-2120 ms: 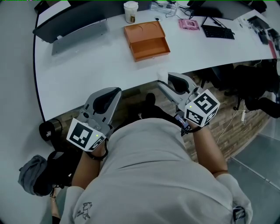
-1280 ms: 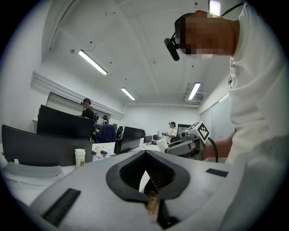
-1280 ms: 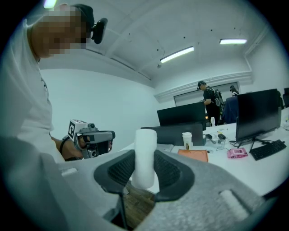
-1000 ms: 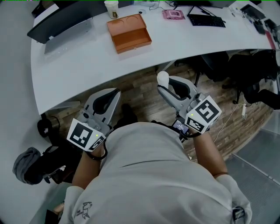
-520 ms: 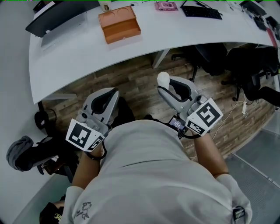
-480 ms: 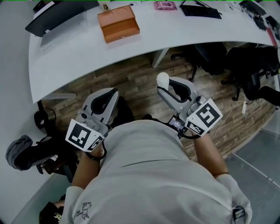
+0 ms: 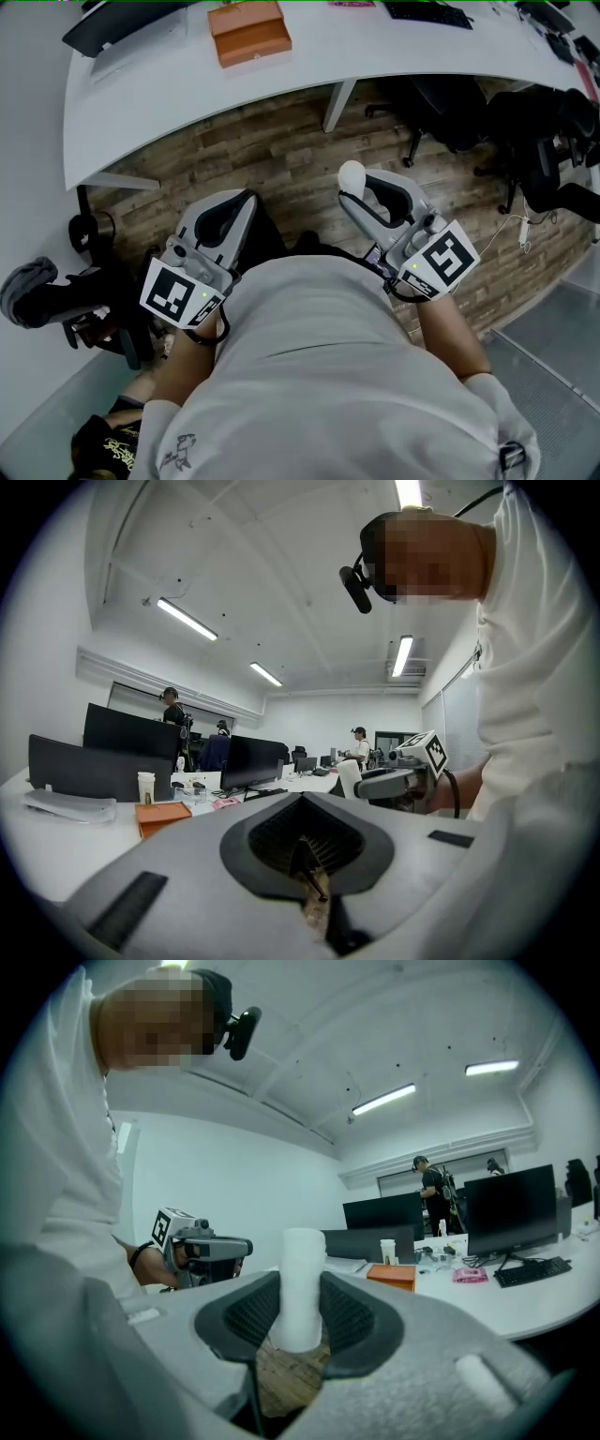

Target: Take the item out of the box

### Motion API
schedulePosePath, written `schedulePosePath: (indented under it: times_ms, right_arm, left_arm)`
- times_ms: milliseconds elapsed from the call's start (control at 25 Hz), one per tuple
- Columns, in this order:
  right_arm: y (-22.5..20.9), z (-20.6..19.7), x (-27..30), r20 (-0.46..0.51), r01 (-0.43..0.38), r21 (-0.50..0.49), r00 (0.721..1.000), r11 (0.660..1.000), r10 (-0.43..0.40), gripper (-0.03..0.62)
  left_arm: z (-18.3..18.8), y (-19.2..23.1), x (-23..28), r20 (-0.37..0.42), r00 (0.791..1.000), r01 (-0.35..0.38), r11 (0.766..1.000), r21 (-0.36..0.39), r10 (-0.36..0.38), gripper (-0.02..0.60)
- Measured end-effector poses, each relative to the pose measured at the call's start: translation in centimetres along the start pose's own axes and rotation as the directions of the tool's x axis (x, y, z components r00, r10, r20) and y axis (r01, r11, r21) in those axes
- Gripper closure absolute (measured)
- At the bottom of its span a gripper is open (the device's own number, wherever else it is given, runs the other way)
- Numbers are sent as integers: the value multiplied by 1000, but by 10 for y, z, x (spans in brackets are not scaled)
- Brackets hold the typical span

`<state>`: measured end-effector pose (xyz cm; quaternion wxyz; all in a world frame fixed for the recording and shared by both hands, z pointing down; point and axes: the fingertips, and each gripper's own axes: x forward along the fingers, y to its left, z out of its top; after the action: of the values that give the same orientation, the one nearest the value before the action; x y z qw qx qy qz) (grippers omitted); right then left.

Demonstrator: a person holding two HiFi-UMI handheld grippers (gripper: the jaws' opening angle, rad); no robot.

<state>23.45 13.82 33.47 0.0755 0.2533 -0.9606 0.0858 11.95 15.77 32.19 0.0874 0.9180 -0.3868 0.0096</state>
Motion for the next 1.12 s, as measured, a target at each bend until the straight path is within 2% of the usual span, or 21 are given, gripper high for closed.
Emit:
schedulePosePath:
  times_ms: [160,360,800,880,1000,1120]
  right_arm:
    - [34,-4,-23,3,-23,-14,1000,1000,23,462]
    - [36,5,-28,2,-46,-18,999,999,46,462]
    - [41,7,-22,7,-60,-20,998,998,60,462]
    - [49,9,-20,12,-55,-27,998,998,56,462]
    - [85,13,-12,21,-49,-39,999,998,50,463]
    - [92,17,-9,22,-52,-45,998,998,53,462]
  left_arm:
    - [-1,-32,-27,0,1000,-23,1000,4,23,583]
    - [8,-35,-31,-15,998,-53,999,3,53,583]
    - [9,-35,-30,-23,998,-54,999,-8,54,583]
    - [9,-34,-38,-18,998,-54,998,-10,54,583]
    - [11,-34,-73,0,998,-57,998,-8,57,583]
    - [14,-31,-77,8,998,-56,998,-9,56,583]
